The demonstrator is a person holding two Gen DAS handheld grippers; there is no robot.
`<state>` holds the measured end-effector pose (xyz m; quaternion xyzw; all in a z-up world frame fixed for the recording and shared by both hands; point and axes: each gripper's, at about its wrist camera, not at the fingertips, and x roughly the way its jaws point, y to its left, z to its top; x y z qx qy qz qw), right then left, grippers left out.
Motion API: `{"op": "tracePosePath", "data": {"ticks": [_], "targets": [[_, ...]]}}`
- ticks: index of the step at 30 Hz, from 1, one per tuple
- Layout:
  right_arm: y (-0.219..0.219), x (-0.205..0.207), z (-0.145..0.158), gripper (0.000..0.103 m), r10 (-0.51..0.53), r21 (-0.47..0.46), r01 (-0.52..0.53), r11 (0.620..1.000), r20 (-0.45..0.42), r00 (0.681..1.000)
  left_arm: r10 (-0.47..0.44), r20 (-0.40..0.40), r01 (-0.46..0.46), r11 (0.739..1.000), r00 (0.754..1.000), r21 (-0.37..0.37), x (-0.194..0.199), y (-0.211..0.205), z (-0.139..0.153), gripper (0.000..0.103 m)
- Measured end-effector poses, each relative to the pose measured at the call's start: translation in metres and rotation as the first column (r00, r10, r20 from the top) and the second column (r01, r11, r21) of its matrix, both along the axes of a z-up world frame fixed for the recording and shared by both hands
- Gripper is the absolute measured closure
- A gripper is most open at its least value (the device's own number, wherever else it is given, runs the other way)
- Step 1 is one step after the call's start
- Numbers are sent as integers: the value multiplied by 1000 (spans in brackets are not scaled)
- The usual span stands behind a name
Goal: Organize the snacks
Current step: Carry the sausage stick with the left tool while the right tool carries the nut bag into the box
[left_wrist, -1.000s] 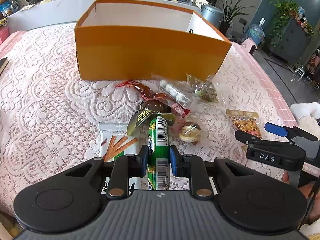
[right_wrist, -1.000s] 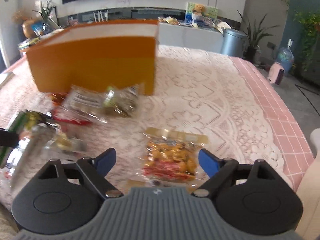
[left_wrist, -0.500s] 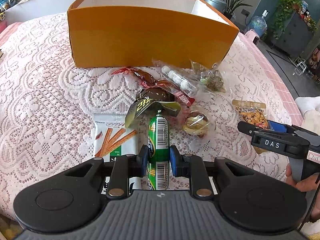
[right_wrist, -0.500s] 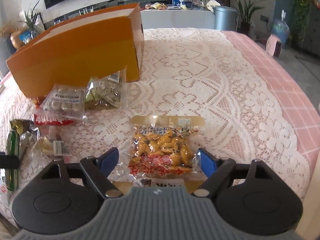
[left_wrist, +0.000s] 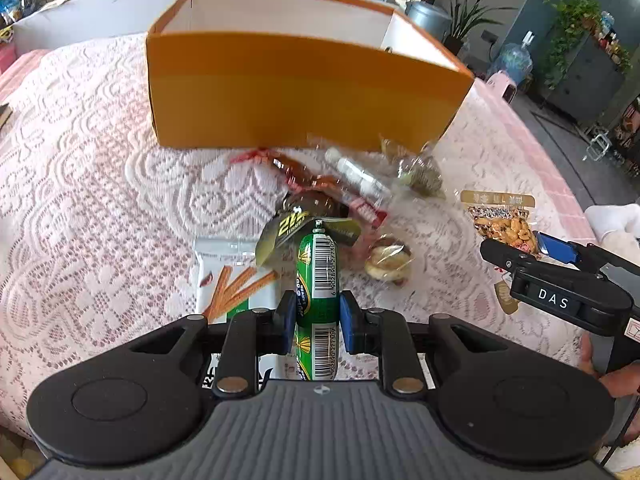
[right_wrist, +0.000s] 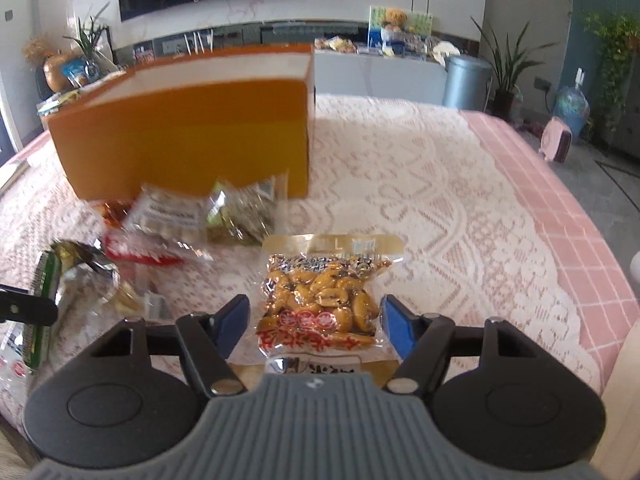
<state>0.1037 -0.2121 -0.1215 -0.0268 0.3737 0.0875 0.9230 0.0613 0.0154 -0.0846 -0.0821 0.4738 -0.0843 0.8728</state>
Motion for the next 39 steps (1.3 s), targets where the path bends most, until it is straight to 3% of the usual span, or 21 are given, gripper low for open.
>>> {"op": "tracePosePath", "data": {"ticks": [6,12,19,24,30,34,39], "targets": [[9,-6,29,34,35,25,-37,999,67,997,18,66,-16,999,998,-33,-1,6,26,79],[22,1,63,34,81,27,-86,996,145,986,16,157,-16,1000,987,-1,14,11,63,78],[38,36,98,34,128,56,-142,988,199,972,6,263,-15,999,965,31,45,14,102,79],[54,75,127,34,179,97,-205,974,228,957,5,276,-10,1000,961,14,79,19,117,79],[77,142,145,33,215,174,-243,954,164,963,-28,291,12,998,956,55,124,17,122,79],[97,183,132,33,226,150,-236,960,81,971,-14,218,5,999,976,43,156,23,103,79],[123,225,97,33,254,18,-254,967,-45,966,-6,97,4,1000,995,13,193,32,71,79]]}}
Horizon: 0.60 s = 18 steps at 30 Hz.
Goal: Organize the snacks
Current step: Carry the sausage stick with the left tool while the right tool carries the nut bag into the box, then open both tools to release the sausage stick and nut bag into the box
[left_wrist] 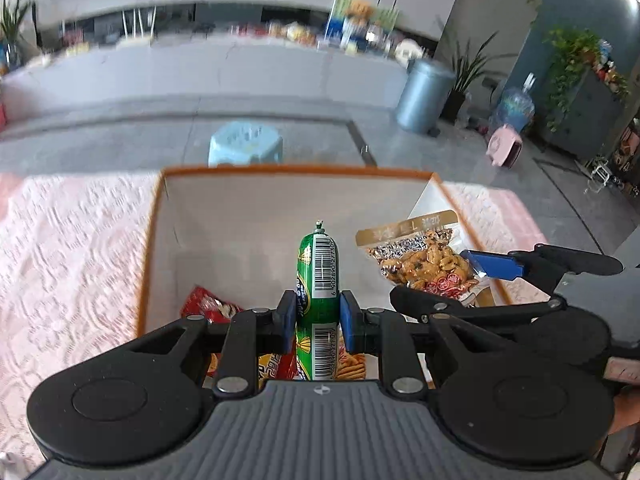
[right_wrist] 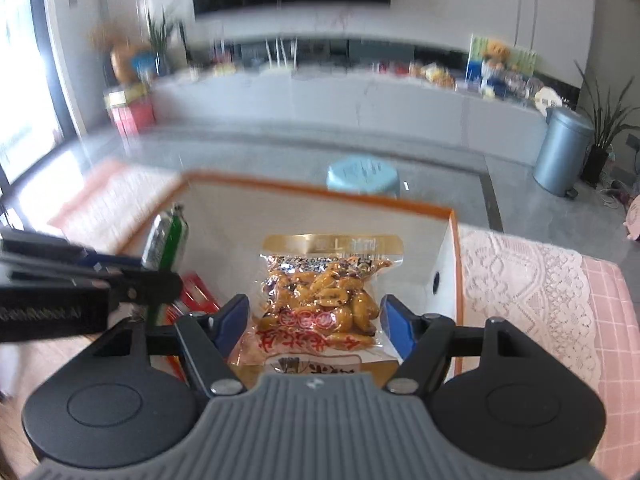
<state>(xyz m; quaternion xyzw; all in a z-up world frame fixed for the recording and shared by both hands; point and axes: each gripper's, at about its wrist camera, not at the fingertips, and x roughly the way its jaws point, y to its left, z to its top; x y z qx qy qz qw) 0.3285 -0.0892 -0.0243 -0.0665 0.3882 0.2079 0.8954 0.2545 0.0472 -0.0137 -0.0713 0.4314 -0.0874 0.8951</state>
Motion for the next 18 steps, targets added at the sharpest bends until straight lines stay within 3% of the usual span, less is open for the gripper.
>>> {"op": "tracePosePath", "data": {"ticks": [7,18], "targets": [[5,34,-46,33,-25,-141,11,990,-102,994,15,-127,-10,999,992,40,34,2,-39,79],[23,33,-63,31,20,-287,-47,957,-97,995,30,-204,-10,995,978,95,42,-4,-57,78]]}}
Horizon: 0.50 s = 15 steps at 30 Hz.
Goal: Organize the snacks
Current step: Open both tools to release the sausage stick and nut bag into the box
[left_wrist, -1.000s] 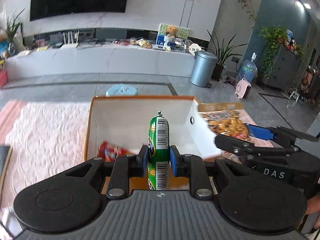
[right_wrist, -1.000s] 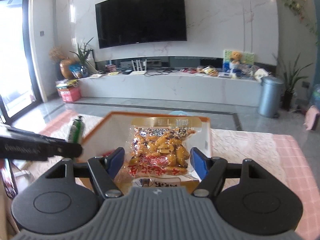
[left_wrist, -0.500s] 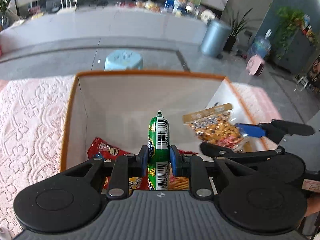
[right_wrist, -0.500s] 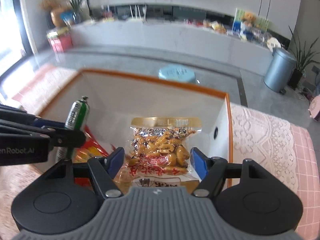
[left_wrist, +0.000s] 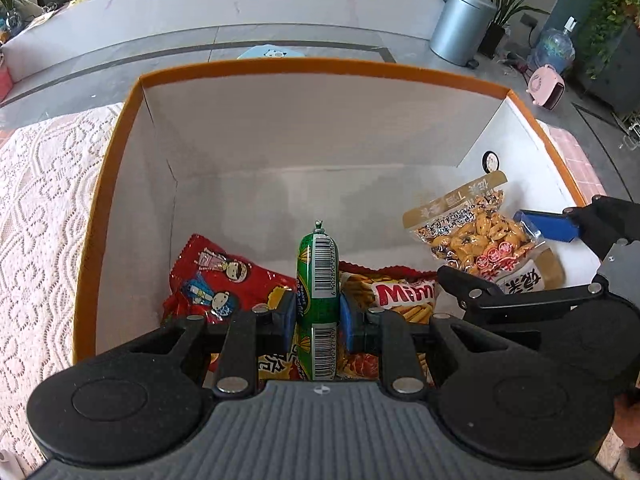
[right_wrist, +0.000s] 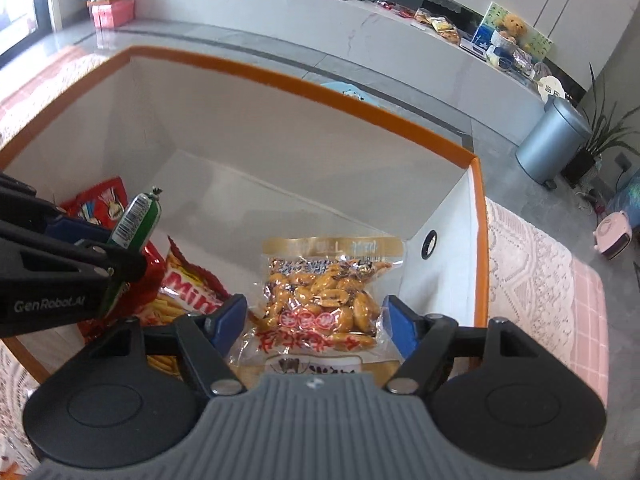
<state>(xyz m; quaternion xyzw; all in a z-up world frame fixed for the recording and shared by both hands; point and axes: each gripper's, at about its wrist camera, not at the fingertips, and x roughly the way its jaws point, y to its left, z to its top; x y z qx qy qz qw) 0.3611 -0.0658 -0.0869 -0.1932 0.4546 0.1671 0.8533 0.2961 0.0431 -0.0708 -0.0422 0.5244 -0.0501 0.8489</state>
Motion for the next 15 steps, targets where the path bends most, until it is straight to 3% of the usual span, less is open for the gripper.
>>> {"op": "tracePosePath", "data": {"ticks": [6,11,15], "targets": [[-3,5,3,29,-15,2,15,1000,-20,1000,5,-8,-4,1000,1000,24,-3,0,3,77],[-6,5,13,28,-44,19,45,999,-28,999,6,33,-7,1000,999,28,-16,2,24,61],[-13,-2,33,25,-53,28,52,998,18,998,18,84,-20,1000,996,24,-33,6,43,58]]}}
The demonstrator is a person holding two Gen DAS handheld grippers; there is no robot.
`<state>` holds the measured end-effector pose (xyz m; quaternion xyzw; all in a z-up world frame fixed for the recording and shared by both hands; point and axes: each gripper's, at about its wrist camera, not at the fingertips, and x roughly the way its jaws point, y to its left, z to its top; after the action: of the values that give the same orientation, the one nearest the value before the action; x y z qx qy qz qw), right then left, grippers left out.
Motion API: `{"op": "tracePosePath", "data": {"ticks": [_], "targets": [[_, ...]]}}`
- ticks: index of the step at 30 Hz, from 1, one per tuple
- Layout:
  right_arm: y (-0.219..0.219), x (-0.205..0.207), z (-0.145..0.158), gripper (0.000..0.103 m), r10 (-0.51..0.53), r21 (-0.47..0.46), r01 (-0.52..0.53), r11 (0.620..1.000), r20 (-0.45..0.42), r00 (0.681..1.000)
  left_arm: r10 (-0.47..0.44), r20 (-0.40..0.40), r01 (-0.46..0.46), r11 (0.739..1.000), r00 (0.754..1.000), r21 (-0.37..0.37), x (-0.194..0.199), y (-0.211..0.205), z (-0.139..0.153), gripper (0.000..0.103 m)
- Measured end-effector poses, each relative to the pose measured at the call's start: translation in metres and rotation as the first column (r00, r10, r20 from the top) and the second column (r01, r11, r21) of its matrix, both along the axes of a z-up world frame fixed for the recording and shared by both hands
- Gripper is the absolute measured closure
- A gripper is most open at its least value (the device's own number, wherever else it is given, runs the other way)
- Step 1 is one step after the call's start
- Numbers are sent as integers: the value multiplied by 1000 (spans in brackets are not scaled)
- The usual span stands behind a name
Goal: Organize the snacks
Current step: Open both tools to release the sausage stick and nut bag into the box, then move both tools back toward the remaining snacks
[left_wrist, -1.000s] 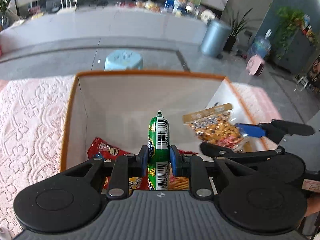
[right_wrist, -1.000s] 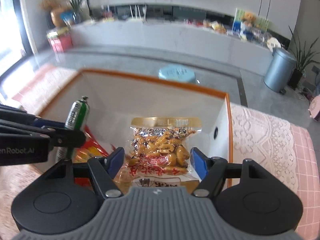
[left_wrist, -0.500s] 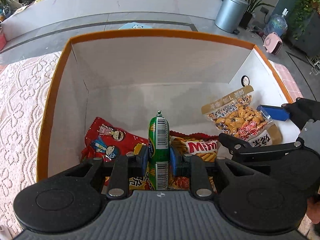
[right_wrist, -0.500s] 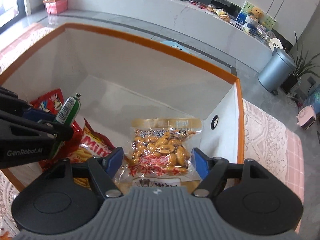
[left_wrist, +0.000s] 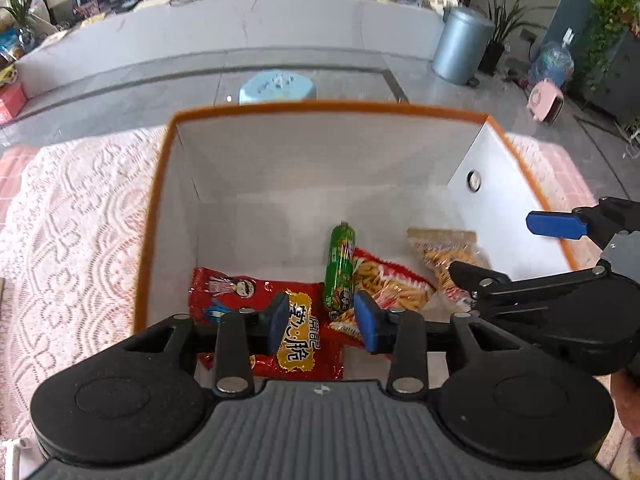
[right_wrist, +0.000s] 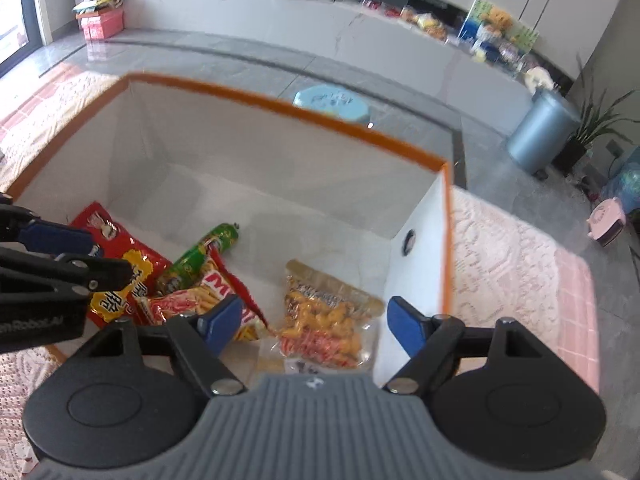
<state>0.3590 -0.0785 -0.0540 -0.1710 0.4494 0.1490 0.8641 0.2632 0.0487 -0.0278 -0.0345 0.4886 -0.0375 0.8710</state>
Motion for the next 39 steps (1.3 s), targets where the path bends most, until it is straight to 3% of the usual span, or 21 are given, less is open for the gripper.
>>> {"op": "tracePosePath", "data": {"ticks": [9,14,20,28,39], "targets": [[-25,-51,68,25,-51,111,32,993,170,984,34,156,-30,999,987,-29,-56,-2,58,56],[-44,-98,102,25,-74,209,21,978,250,965,26,268,-14,999,963,-46,-105,-7,86,39],[-58,-161,118,25,-92,288,-7,958,328,940,29,340,-3,997,940,-78,-164,-11,95,29],[-69,-248,96,25,-124,366,-21,930,367,922,16,336,8,998,942,-70,-217,-22,72,24],[-75,-312,27,25,-158,330,39,943,343,926,7,187,4,998,982,-58,-236,-24,8,24]]}}
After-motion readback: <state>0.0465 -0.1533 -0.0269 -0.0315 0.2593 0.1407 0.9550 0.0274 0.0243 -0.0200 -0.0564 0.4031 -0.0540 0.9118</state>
